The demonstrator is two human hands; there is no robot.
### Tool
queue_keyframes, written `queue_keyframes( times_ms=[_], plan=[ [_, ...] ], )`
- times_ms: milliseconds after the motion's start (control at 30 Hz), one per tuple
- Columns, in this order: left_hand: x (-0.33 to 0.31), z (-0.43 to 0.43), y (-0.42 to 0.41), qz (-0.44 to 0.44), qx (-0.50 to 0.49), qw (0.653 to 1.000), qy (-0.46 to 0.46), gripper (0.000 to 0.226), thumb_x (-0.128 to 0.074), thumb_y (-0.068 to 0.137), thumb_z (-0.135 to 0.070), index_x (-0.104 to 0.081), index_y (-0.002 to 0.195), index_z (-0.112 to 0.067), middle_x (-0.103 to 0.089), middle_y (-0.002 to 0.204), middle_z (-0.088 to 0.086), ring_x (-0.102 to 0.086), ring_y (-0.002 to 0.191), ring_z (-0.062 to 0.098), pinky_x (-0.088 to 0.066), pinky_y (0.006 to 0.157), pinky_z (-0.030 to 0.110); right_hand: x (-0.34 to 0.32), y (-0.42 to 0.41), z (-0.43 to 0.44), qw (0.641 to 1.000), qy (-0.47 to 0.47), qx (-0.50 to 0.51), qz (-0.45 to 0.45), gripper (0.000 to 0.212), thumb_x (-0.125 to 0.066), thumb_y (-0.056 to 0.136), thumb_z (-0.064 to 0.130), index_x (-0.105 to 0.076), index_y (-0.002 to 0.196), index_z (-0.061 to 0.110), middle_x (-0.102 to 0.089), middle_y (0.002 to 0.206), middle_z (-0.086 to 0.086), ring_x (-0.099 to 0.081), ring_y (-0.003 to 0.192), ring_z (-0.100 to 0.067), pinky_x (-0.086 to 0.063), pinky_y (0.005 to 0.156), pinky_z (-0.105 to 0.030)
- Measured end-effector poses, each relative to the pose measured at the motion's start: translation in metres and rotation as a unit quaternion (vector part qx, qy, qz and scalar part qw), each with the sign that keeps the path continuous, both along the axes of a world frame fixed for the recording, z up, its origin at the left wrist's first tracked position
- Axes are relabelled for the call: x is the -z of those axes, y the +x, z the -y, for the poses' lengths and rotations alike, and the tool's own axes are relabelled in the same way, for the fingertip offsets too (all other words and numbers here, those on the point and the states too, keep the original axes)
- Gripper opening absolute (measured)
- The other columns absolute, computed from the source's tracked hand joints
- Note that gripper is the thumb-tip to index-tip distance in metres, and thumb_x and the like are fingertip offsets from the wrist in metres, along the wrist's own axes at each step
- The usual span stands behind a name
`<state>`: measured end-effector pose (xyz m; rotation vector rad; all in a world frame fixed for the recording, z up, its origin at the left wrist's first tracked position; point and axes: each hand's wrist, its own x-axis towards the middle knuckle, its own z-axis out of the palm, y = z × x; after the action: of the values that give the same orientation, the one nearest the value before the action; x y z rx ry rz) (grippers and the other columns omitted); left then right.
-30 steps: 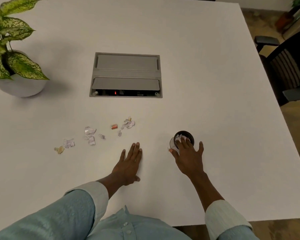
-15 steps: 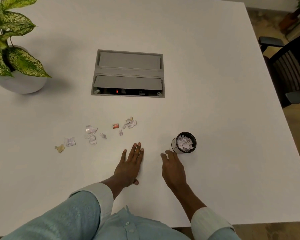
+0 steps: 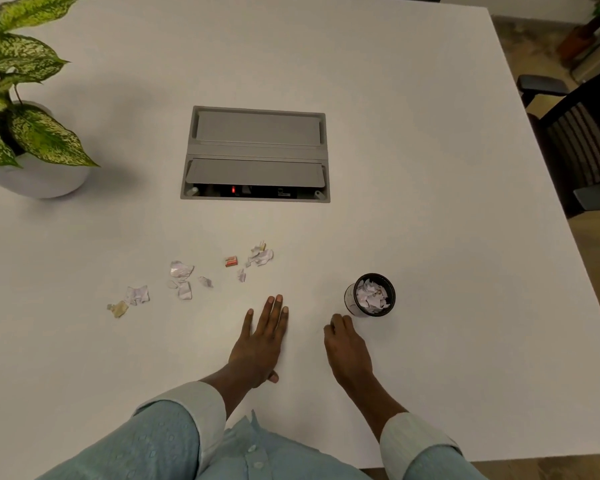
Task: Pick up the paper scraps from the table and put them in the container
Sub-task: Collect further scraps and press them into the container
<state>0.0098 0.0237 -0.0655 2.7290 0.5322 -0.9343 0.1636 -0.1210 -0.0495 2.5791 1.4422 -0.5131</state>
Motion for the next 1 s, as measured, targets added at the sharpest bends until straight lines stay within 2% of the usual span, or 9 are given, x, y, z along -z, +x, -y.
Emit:
queue_keyframes(
  times_ms=[167, 233, 300, 367, 467, 633, 767, 900, 1000],
  plan=[
    [0.003, 0.0, -0.001, 0.007, -0.001, 1.0, 0.003, 0.145, -0.079, 0.077, -0.061, 0.029, 0.154, -0.002, 0.046, 0.157, 0.022, 0.043, 0.144, 0.041, 0.006, 0.122, 0.065, 0.001, -0.002, 0.004, 0.999, 0.037, 0.016, -0.023, 0.042, -0.082, 0.042, -0.012, -0.062, 0.069, 0.013, -0.056, 0.076, -0.002, -0.056, 0.068, -0.02, -0.027, 0.04, -0.026],
    [0.004, -0.001, -0.002, 0.013, -0.001, 1.0, 0.006, 0.145, -0.079, 0.077, -0.062, 0.029, 0.154, -0.003, 0.046, 0.157, 0.021, 0.043, 0.144, 0.041, 0.006, 0.123, 0.065, -0.003, -0.003, 0.003, 0.994, 0.085, 0.041, -0.047, 0.036, -0.08, 0.055, -0.011, -0.068, 0.079, 0.013, -0.057, 0.081, 0.001, -0.057, 0.072, -0.018, -0.036, 0.04, -0.026],
    [0.004, -0.001, -0.002, 0.017, -0.001, 1.0, 0.004, 0.146, -0.079, 0.076, -0.063, 0.029, 0.154, -0.003, 0.045, 0.157, 0.021, 0.041, 0.145, 0.041, 0.004, 0.124, 0.065, -0.012, 0.001, 0.0, 0.977, 0.175, 0.095, -0.072, 0.026, -0.073, 0.076, -0.008, -0.072, 0.094, 0.011, -0.06, 0.093, 0.001, -0.058, 0.083, -0.014, -0.05, 0.057, -0.025],
    [0.002, -0.001, -0.002, 0.024, 0.0, 1.0, 0.006, 0.146, -0.079, 0.076, -0.063, 0.029, 0.154, -0.002, 0.045, 0.157, 0.022, 0.04, 0.146, 0.04, 0.0, 0.124, 0.066, -0.032, 0.009, -0.004, 0.951, 0.274, 0.13, -0.066, 0.014, -0.066, 0.09, -0.003, -0.071, 0.096, 0.007, -0.061, 0.097, 0.001, -0.056, 0.089, -0.007, -0.045, 0.076, -0.012],
    [0.0, -0.002, -0.003, 0.027, 0.002, 1.0, 0.005, 0.145, -0.079, 0.077, -0.062, 0.028, 0.154, -0.002, 0.044, 0.158, 0.022, 0.038, 0.147, 0.04, -0.003, 0.124, 0.065, -0.062, 0.027, -0.01, 0.923, 0.356, 0.145, 0.029, 0.012, -0.067, 0.09, -0.001, -0.073, 0.092, 0.009, -0.066, 0.096, -0.004, -0.06, 0.093, -0.015, -0.049, 0.075, -0.021],
    [0.002, -0.003, -0.004, 0.041, -0.002, 0.999, 0.0, 0.146, -0.081, 0.075, -0.061, 0.026, 0.156, -0.004, 0.043, 0.159, 0.02, 0.037, 0.148, 0.037, -0.001, 0.126, 0.062, -0.071, 0.062, -0.005, 0.911, 0.344, 0.219, 0.064, 0.021, -0.067, 0.083, -0.006, -0.075, 0.092, 0.011, -0.066, 0.091, -0.004, -0.063, 0.085, -0.026, -0.042, 0.064, -0.024],
    [0.002, -0.007, -0.008, 0.062, -0.01, 0.998, -0.02, 0.143, -0.082, 0.076, -0.057, 0.025, 0.157, -0.008, 0.043, 0.16, 0.014, 0.038, 0.149, 0.032, 0.008, 0.125, 0.057, -0.062, 0.072, -0.001, 0.925, 0.304, 0.219, 0.065, 0.025, -0.067, 0.082, -0.008, -0.076, 0.098, 0.009, -0.07, 0.094, -0.008, -0.065, 0.091, -0.034, -0.049, 0.064, -0.033],
    [0.0, -0.019, -0.011, 0.094, -0.022, 0.993, -0.063, 0.113, -0.074, 0.09, -0.04, 0.007, 0.163, -0.009, 0.034, 0.166, 0.009, 0.028, 0.154, 0.026, 0.0, 0.129, 0.051, -0.065, 0.064, -0.004, 0.924, 0.313, 0.209, 0.059, 0.028, -0.065, 0.081, -0.01, -0.076, 0.1, 0.008, -0.071, 0.097, -0.008, -0.065, 0.093, -0.034, -0.047, 0.065, -0.031],
    [-0.01, -0.033, -0.012, 0.119, -0.051, 0.986, -0.11, 0.079, -0.065, 0.098, -0.035, -0.025, 0.158, -0.004, 0.007, 0.173, 0.011, 0.005, 0.16, 0.026, -0.021, 0.127, 0.045, -0.068, 0.052, -0.018, 0.922, 0.347, 0.171, 0.032, 0.022, -0.067, 0.085, -0.005, -0.074, 0.097, 0.011, -0.069, 0.098, -0.004, -0.063, 0.093, -0.027, -0.049, 0.068, -0.03]
  ],
)
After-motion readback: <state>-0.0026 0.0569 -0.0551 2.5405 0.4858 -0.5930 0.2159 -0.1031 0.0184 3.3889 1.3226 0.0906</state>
